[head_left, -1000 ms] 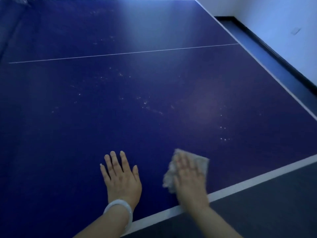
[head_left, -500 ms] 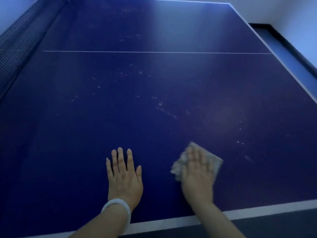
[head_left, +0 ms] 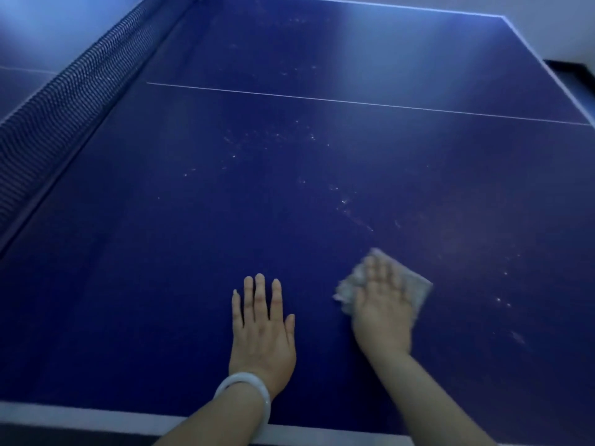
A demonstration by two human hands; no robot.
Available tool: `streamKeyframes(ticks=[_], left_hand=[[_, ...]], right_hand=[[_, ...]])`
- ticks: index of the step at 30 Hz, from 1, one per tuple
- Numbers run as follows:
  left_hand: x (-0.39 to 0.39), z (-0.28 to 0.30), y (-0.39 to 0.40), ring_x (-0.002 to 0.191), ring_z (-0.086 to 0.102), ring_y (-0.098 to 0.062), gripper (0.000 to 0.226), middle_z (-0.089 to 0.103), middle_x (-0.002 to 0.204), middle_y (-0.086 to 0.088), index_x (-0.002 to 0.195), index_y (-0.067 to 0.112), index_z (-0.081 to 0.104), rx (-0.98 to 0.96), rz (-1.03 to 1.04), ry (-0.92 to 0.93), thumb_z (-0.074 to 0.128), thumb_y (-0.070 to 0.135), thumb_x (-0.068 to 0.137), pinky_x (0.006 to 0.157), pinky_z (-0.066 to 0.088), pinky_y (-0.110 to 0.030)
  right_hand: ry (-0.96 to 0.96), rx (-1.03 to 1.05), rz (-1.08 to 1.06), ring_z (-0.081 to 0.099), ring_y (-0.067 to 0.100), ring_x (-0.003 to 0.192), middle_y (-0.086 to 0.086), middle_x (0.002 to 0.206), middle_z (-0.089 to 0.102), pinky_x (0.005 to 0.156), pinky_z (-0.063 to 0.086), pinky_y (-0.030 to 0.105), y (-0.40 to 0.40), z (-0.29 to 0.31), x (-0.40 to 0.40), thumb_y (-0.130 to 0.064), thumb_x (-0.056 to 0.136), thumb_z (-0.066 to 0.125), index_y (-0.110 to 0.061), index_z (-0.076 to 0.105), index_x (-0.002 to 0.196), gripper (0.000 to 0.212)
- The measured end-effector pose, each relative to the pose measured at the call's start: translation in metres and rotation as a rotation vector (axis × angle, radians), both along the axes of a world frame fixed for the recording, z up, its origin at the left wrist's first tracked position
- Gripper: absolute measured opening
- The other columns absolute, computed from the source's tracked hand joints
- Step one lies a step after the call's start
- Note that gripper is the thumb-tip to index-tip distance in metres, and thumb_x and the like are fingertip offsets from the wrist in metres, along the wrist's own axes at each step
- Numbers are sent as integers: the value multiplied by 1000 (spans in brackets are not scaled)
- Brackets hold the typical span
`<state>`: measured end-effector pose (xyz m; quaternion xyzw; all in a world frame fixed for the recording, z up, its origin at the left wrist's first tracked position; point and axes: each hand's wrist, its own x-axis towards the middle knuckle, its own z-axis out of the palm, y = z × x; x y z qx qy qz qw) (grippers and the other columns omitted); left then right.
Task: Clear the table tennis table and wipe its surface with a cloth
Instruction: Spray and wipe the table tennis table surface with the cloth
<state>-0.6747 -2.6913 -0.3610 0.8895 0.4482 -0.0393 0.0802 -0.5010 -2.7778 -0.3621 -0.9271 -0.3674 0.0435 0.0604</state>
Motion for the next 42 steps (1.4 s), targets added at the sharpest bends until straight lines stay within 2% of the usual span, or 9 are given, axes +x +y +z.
streamKeyframes(ticks=[2, 8, 13, 17, 26, 28, 33, 39, 42], left_hand=[[0, 1, 0, 148, -16, -32, 73, -10, 161, -16, 154, 13, -3, -2, -10, 9, -14, 44, 89, 121, -4, -52], [2, 2, 1, 149, -11, -32, 72, -4, 162, -16, 154, 12, 4, 4, -1, -2, -9, 44, 91, 121, -1, -52], [1, 1, 1, 150, -1, -34, 70, 8, 162, -18, 154, 12, 13, 0, 2, -7, -2, 44, 94, 121, 4, -53], [0, -3, 0, 149, -13, -34, 68, -4, 162, -18, 155, 13, 0, 14, -2, 15, -8, 43, 95, 120, -4, -53], [0, -6, 1, 149, -10, -35, 64, -2, 162, -19, 154, 11, -1, 42, -8, -6, -7, 38, 97, 119, -2, -54], [0, -6, 0, 149, -7, -36, 64, 0, 162, -20, 154, 10, 2, 36, -15, -4, -5, 38, 97, 119, -1, -54], [-1, -6, 1, 149, -4, -36, 68, 4, 161, -21, 154, 9, 7, 9, -17, -11, 6, 42, 96, 120, -3, -54], [-3, -4, 1, 149, -4, -36, 66, 5, 161, -20, 155, 9, 9, -11, -36, -40, 12, 42, 98, 120, -3, -54], [-5, -4, 2, 149, -5, -35, 66, 4, 161, -20, 155, 9, 9, -25, -37, -44, 14, 43, 98, 120, -3, -53]], right_hand=[[-3, -13, 262, -19, 18, 149, -2, 162, -16, 122, -7, 45, 33, -5, -19, -36, 103, 17, -20, -9, 155, 60], [43, -88, 410, -15, 11, 149, -8, 162, -11, 121, -12, 41, 83, -1, 39, -40, 104, 14, -25, -5, 155, 56], [65, -80, -214, 4, 21, 151, 0, 164, -2, 122, 5, 43, -2, 6, 147, -29, 104, 20, -16, 6, 157, 56], [133, -57, -674, 4, 26, 151, 0, 164, -1, 121, 1, 49, -39, 12, 131, -34, 102, 18, -18, 6, 157, 58], [41, -32, 292, -4, 13, 151, -4, 163, 0, 122, 1, 44, -41, 1, -17, -39, 100, 8, -21, 7, 156, 58], [-11, -89, 152, -9, 15, 151, -3, 162, -10, 122, -3, 45, -77, -2, 8, -36, 98, -1, -21, -4, 155, 59], [102, -22, -655, -7, 15, 151, -1, 164, -6, 122, -1, 47, -124, 11, 9, -34, 103, 13, -21, -3, 155, 56], [5, -34, -22, 6, 15, 151, -2, 164, 11, 120, 13, 46, -106, 4, -101, -37, 101, 20, -19, 17, 156, 57], [6, -58, 52, 8, 13, 151, -5, 163, 12, 119, 12, 45, -135, 5, -87, -38, 101, 22, -22, 19, 155, 56]])
